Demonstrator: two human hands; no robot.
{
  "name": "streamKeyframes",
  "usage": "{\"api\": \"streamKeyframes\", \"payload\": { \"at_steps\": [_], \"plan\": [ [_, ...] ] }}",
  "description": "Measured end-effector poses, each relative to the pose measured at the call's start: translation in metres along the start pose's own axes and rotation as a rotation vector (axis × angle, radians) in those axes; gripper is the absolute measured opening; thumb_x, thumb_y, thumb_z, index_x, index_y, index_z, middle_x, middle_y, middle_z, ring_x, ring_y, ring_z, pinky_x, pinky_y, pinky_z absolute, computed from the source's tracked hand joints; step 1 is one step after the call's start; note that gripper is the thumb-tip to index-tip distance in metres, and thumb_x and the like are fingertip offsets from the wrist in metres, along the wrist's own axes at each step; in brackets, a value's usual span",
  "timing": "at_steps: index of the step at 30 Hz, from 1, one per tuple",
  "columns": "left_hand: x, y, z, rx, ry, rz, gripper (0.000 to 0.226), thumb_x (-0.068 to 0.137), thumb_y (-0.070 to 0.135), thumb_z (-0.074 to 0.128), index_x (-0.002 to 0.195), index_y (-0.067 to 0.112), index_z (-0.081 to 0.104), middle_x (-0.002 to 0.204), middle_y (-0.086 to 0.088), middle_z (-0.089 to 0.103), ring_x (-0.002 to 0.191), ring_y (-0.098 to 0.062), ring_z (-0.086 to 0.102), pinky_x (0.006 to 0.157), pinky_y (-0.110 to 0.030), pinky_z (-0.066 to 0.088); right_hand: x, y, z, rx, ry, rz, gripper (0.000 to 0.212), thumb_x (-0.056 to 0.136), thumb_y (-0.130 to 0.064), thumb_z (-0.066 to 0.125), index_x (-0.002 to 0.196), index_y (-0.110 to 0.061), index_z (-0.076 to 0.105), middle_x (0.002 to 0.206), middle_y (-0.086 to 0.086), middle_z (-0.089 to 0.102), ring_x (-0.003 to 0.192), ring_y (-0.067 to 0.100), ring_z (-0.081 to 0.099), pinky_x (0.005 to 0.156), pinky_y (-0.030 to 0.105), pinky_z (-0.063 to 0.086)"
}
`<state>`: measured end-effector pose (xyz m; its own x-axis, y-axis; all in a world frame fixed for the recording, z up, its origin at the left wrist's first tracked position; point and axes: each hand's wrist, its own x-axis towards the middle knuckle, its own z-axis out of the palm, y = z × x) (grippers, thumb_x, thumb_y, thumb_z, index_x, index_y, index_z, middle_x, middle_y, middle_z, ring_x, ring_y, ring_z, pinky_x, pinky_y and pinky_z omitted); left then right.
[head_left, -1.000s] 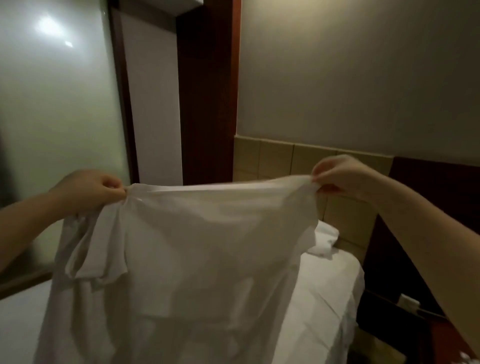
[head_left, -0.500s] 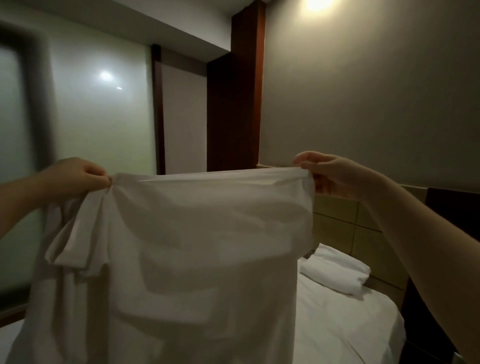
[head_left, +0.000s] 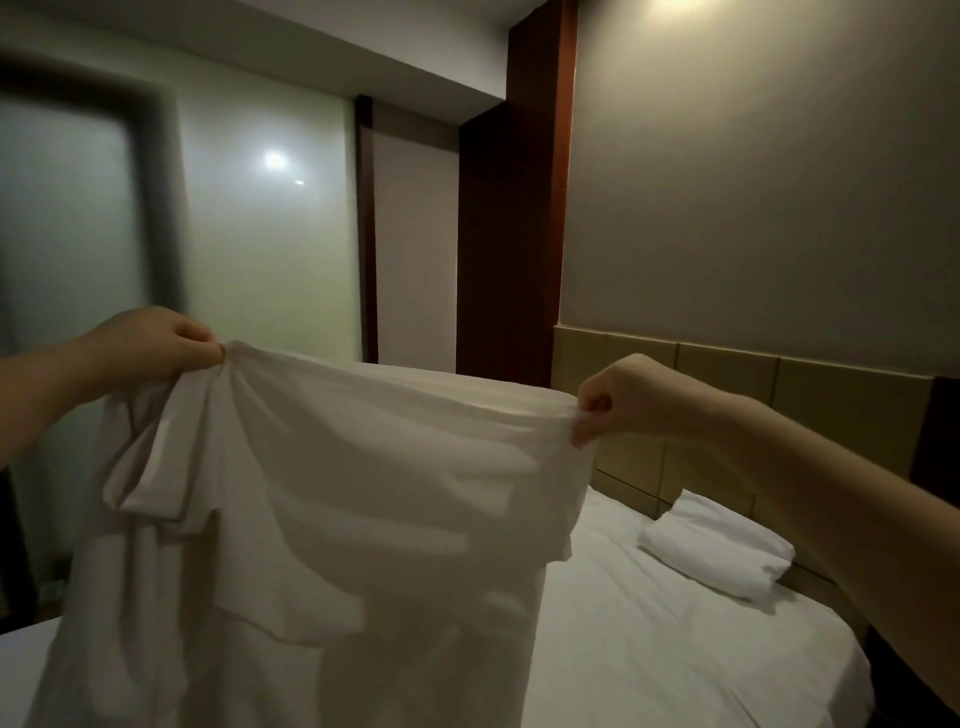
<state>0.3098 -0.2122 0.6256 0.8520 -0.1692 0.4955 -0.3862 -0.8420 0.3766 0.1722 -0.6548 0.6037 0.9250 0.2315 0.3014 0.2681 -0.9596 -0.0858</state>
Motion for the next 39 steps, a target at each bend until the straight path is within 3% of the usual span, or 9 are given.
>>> {"api": "streamKeyframes", "payload": {
  "at_steps": [5,9,12,17,21,24,29,32,39],
  "plan": [
    [-0.013,0.029,-0.021,0.010,0.091,0.052,0.043,0.054,0.050,0.049,0.068,0.015,0.070,0.071,-0.010,0.066,0.074,-0.028,0.058,0.070,-0.034,0.040,0.010,0.003,-0.025,0.137,0.539,0.029,0.026,0.092,-0.025,0.058,0.066,-0.023,0.055,0.063,-0.011,0.049,0.057,0.001,0.047,0.051,0.004,0.034],
    [-0.020,0.053,-0.048,0.057,0.035,0.081,0.055,0.047,0.060,0.046,0.071,0.017,0.070,0.077,-0.008,0.067,0.076,-0.024,0.058,0.070,-0.032,0.041,0.031,-0.006,-0.053,-0.103,0.332,0.119,0.022,0.094,-0.017,0.051,0.073,-0.015,0.054,0.076,0.002,0.054,0.077,0.023,0.054,0.062,0.022,0.040],
    [-0.023,0.070,-0.075,-0.074,0.075,0.078,0.026,0.076,0.045,0.060,0.072,0.020,0.067,0.077,-0.007,0.064,0.074,-0.021,0.056,0.065,-0.030,0.040,0.031,-0.020,-0.108,0.030,0.672,0.099,0.030,0.092,-0.011,0.052,0.064,-0.016,0.043,0.074,0.009,0.047,0.074,0.022,0.044,0.055,0.032,0.025],
    [-0.027,0.087,-0.130,-0.123,0.175,0.118,0.018,0.090,0.021,0.057,0.077,0.015,0.066,0.079,-0.009,0.062,0.075,-0.022,0.056,0.061,-0.026,0.039,0.033,-0.060,-0.171,0.139,0.829,0.095,0.037,0.091,-0.013,0.054,0.059,-0.019,0.036,0.066,0.004,0.040,0.071,0.020,0.040,0.052,0.034,0.022],
    [-0.041,0.088,-0.181,-0.151,0.226,0.110,0.029,0.065,0.048,0.067,0.070,0.019,0.067,0.074,-0.009,0.065,0.077,-0.027,0.060,0.065,-0.032,0.041,0.029,-0.092,-0.197,0.453,0.847,0.017,0.033,0.091,-0.009,0.053,0.063,-0.019,0.040,0.066,-0.001,0.042,0.061,0.013,0.040,0.058,0.026,0.034],
    [-0.058,0.087,-0.206,-0.108,0.208,0.104,0.048,0.039,0.062,0.050,0.061,0.025,0.069,0.071,-0.002,0.067,0.073,-0.020,0.059,0.065,-0.029,0.041,0.022,-0.104,-0.196,0.495,0.728,0.002,0.032,0.090,-0.004,0.055,0.064,-0.017,0.042,0.065,0.001,0.042,0.065,0.017,0.042,0.063,0.029,0.038],
    [-0.089,0.105,-0.212,-0.182,0.180,0.164,0.019,0.082,0.029,0.062,0.074,0.013,0.069,0.073,-0.011,0.063,0.071,-0.021,0.056,0.062,-0.029,0.040,0.003,-0.105,-0.190,0.138,0.712,0.131,0.012,0.094,-0.019,0.053,0.103,-0.011,0.051,0.091,0.007,0.054,0.079,0.024,0.051,0.054,0.023,0.037],
    [-0.113,0.110,-0.200,-0.135,0.131,0.122,0.016,0.088,0.017,0.057,0.079,0.012,0.069,0.076,-0.011,0.064,0.068,-0.017,0.056,0.060,-0.027,0.041,-0.005,-0.103,-0.163,0.143,0.710,0.132,0.030,0.096,-0.021,0.050,0.125,-0.012,0.051,0.105,0.012,0.058,0.093,0.032,0.057,0.073,0.032,0.046],
    [-0.157,0.128,-0.166,-0.043,-0.027,0.054,0.019,0.087,0.017,0.056,0.079,0.004,0.069,0.075,-0.011,0.062,0.069,-0.014,0.054,0.062,-0.024,0.041,-0.033,-0.092,-0.088,0.035,0.635,0.254,0.042,0.088,-0.009,0.058,0.130,-0.016,0.055,0.134,0.012,0.052,0.122,0.032,0.046,0.103,0.042,0.035]
  ]
}}
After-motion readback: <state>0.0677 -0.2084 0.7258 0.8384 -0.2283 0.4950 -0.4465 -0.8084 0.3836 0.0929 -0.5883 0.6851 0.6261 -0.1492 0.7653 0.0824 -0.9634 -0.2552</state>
